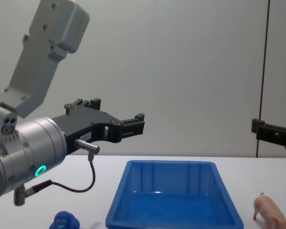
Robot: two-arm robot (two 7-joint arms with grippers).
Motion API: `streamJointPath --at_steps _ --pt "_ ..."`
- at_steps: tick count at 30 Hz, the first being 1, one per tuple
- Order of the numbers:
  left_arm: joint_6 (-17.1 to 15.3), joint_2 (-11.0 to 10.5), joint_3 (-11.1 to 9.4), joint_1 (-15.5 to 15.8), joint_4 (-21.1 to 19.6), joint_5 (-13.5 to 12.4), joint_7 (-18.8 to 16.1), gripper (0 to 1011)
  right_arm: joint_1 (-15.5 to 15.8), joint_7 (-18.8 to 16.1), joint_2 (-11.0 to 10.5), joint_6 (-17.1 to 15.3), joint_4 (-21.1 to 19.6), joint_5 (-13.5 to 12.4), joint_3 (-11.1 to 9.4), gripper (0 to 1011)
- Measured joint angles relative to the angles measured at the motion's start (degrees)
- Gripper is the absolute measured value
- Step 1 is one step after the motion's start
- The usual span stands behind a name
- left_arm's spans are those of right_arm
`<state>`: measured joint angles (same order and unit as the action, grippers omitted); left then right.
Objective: Pick up the two dolls from the table and place them into the box.
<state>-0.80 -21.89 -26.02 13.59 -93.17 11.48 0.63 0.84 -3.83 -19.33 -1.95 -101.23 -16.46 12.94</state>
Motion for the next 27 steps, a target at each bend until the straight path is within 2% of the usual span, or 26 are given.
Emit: streamJointPath --at_steps 17,27 --pt "0.0 0.0 0.0 0.0 0.0 0.0 0.0 1001 -0.01 -0.03 0.0 0.0 0.0 0.0 -0.03 1001" --pt "0.0 0.0 0.0 0.0 0.0 0.0 0.0 1001 -0.7 -0.62 -0.56 0.23 1.14 -1.01 -1.07 1001"
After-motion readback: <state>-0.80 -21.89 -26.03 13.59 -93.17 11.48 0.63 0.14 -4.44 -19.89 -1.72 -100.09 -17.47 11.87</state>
